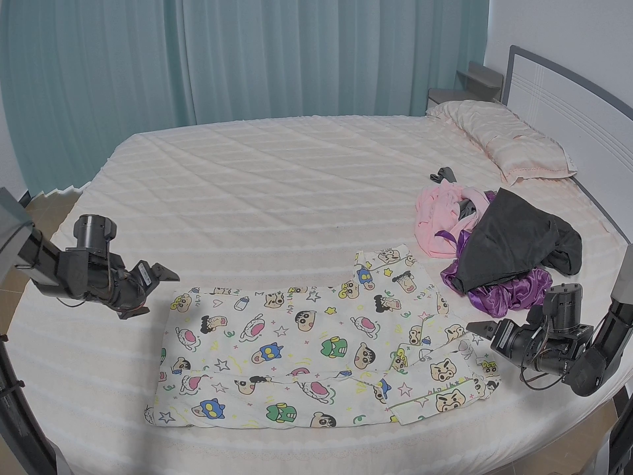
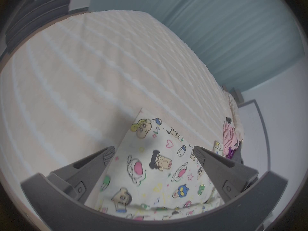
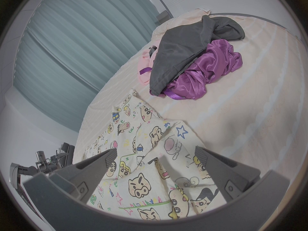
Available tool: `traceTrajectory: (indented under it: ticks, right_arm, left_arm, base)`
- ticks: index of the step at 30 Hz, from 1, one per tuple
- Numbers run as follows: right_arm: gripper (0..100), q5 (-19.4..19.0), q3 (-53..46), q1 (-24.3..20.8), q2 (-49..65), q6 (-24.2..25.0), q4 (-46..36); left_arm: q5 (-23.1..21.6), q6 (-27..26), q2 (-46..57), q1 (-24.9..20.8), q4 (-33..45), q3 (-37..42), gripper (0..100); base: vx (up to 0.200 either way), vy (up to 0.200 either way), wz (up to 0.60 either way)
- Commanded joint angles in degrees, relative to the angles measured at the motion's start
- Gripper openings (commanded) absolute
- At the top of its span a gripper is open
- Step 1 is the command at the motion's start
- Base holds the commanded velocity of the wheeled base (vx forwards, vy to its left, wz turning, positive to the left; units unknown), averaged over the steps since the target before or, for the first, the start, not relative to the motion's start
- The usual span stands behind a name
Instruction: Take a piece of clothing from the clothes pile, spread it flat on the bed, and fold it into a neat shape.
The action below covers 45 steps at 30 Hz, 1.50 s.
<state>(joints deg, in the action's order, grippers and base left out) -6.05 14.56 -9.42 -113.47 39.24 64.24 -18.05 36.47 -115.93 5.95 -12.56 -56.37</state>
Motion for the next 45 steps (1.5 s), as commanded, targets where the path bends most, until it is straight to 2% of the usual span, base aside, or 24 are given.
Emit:
traceTrajectory:
  ticks: [1,7,9,13,16,27,45]
  right_arm:
    - [100,0.07,-0.67,-0.68,-0.08,-0.04,0.0]
    - [100,0.6,-1.11,-2.53,0.18,-0.04,0.09]
    - [100,1.39,-1.11,-3.06,0.18,-0.04,0.09]
    - [100,1.74,-1.11,-3.41,0.18,-0.04,0.09]
    - [100,1.74,-1.11,-3.5,0.18,-0.04,0.09]
    - [100,1.65,-1.11,-3.58,-0.17,0.22,0.0]
    - [100,1.48,-1.11,-4.2,-0.52,0.31,0.0]
  left_arm:
    - [1.71,-5.36,-11.95,-4.81,-0.28,-9.37,100]
    - [9.62,-5.54,-18.72,-7.18,-0.19,-18.34,100]
    - [10.85,-5.54,-19.59,-7.18,-0.01,-20.1,100]
    - [11.11,-6.06,-20.3,-7.18,-0.01,-20.89,100]
    - [11.55,-9.49,-20.65,-6.92,-0.01,-20.8,100]
    - [12.34,-11.43,-20.83,-6.3,-0.19,-20.8,100]
    - [11.9,-11.43,-20.83,-6.12,-0.28,-21.5,100]
  base:
    - [0.0,0.0,0.0]
    - [0.0,0.0,0.0]
    - [0.0,0.0,0.0]
    - [0.0,0.0,0.0]
    - [0.0,0.0,0.0]
    - [0.0,0.0,0.0]
    - [0.0,0.0,0.0]
